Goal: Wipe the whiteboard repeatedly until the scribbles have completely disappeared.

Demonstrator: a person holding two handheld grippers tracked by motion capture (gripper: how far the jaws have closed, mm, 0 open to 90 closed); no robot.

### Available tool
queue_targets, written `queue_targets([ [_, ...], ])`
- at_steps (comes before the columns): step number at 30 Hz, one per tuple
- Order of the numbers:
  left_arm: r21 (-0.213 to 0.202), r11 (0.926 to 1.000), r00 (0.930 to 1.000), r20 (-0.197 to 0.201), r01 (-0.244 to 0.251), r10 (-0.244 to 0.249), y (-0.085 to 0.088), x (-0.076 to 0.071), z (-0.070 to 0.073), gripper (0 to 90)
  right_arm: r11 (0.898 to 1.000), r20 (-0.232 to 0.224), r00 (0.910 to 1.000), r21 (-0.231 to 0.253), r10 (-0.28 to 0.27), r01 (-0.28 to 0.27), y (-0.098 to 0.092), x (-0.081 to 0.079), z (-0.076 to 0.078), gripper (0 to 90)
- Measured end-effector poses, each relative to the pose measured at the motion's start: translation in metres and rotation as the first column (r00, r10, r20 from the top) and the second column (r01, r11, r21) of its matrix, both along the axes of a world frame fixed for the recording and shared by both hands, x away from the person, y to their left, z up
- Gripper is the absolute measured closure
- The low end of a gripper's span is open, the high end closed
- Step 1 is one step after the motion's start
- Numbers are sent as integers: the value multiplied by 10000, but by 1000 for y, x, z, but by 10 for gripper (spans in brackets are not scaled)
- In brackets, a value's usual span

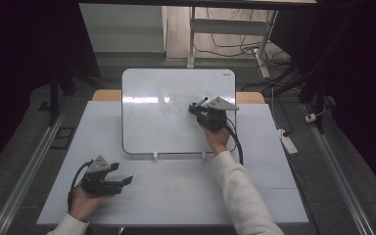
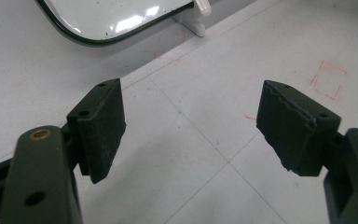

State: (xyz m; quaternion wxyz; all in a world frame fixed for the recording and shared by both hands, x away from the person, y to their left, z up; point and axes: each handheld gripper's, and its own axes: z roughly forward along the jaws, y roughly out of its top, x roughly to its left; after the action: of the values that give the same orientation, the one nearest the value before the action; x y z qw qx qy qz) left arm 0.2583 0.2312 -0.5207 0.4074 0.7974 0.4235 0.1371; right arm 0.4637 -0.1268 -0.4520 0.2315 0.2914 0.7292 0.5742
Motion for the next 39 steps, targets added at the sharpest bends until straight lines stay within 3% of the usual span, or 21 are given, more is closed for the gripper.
queue_targets([
  [1, -28, 10000, 10000, -35, -4, 4, 0, 1, -1, 243, 10000, 18, 10000, -49, 44, -44, 4, -2, -1, 776],
  [3, 13, 10000, 10000, -83, 29, -29, -1, 3, -1, 243, 9972, -53, 9976, -290, 691, -693, 17, -6, -5, 776],
  [4, 13, 10000, 10000, -83, 29, -29, -1, 3, -1, 243, 9972, -53, 9976, -290, 691, -693, 17, -6, -5, 776],
  [5, 49, 10000, 9999, -89, 46, -46, -1, 3, -2, 243, 9944, 120, 9963, -637, 849, -840, 26, -6, -4, 776],
  [9, 6, 10000, 10000, -31, 10, -10, 0, 1, -1, 243, 9994, -28, 9995, 156, 301, -300, 24, 7, 4, 776],
  [13, 9, 10000, 10000, -68, 23, -23, 0, 2, -1, 243, 9919, 226, 9947, -814, 1001, -979, 41, -1, 1, 776],
  [14, 19, 10000, 10000, -64, 29, -29, 0, 2, -1, 243, 9907, 197, 9947, -936, 1011, -988, 40, 0, 3, 776],
  [17, 6, 10000, 10000, -9, 22, -22, 0, 0, 0, 243, 9990, 17, 9993, -262, 363, -363, 27, 8, 8, 776],
  [18, -8, 10000, 10000, 9, 39, -39, 1, 0, 0, 243, 9992, -75, 9993, -121, 378, -379, 26, 9, 8, 776],
  [23, 7, 10000, 10000, -46, 27, -27, 0, 1, -1, 243, 9924, -62, 9957, -808, 925, -927, 33, -2, 1, 776],
  [28, -6, 10000, 10000, 22, 12, -12, 0, 0, 0, 243, 9991, 22, 9996, -305, 296, -295, 28, 3, 5, 776],
  [31, -6, 10000, 10000, -53, -22, 22, 1, 2, -1, 243, 9902, -226, 9938, -857, 1091, -1107, 35, -4, 0, 776],
  [33, 13, 10000, 10000, -53, -10, 11, 1, 2, -1, 243, 9850, -466, 9907, -1108, 1278, -1323, 34, -7, -1, 776],
  [35, 5, 10000, 10000, -2, -12, 12, 1, 1, -1, 243, 9869, -579, 9914, -1046, 1173, -1228, 30, -8, -1, 776],
  [36, -28, 10000, 10000, 49, -47, 47, 1, 0, 0, 243, 9907, -790, 9911, -765, 1069, -1130, 21, -11, 0, 776],
  [39, -58, 9999, 9999, 83, -89, 90, 2, 1, 0, 244, 9824, -982, 9831, -903, 1547, -1637, 12, -25, 3, 776],
])
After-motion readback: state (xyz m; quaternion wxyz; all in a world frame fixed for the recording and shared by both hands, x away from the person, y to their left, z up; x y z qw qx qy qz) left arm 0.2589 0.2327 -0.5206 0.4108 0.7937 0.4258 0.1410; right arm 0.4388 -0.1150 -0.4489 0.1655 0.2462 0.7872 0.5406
